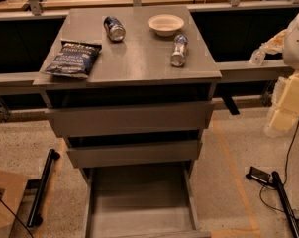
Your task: Place pepsi can into bottom drawer
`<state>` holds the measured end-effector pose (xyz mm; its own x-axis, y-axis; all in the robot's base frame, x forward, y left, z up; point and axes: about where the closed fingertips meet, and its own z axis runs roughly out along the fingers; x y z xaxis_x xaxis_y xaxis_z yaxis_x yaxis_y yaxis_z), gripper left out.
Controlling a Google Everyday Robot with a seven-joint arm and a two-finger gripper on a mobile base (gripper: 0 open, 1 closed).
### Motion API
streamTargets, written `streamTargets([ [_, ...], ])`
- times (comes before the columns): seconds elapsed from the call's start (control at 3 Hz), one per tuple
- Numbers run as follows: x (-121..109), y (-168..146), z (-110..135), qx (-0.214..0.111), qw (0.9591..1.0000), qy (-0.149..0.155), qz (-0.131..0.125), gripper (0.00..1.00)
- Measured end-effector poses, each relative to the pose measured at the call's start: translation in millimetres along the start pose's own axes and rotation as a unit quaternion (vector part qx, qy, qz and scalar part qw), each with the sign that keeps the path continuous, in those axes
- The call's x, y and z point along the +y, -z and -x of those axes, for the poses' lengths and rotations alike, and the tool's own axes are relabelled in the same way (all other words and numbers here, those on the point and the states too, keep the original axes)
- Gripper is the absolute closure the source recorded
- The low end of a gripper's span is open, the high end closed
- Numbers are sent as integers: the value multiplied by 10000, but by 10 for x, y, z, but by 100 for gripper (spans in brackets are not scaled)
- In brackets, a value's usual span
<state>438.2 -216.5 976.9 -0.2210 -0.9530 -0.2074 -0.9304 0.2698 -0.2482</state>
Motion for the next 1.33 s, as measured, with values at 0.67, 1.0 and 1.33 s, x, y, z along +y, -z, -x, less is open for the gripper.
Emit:
streamTargets([
  [0.67,-191,-13,85,-335,9992,-27,-236,0],
  [1.0,-749,-66,412,-1293,9881,-10,-832,0],
  [1.33,-1130,-31,656,-2093,9689,-166,-1310,0],
])
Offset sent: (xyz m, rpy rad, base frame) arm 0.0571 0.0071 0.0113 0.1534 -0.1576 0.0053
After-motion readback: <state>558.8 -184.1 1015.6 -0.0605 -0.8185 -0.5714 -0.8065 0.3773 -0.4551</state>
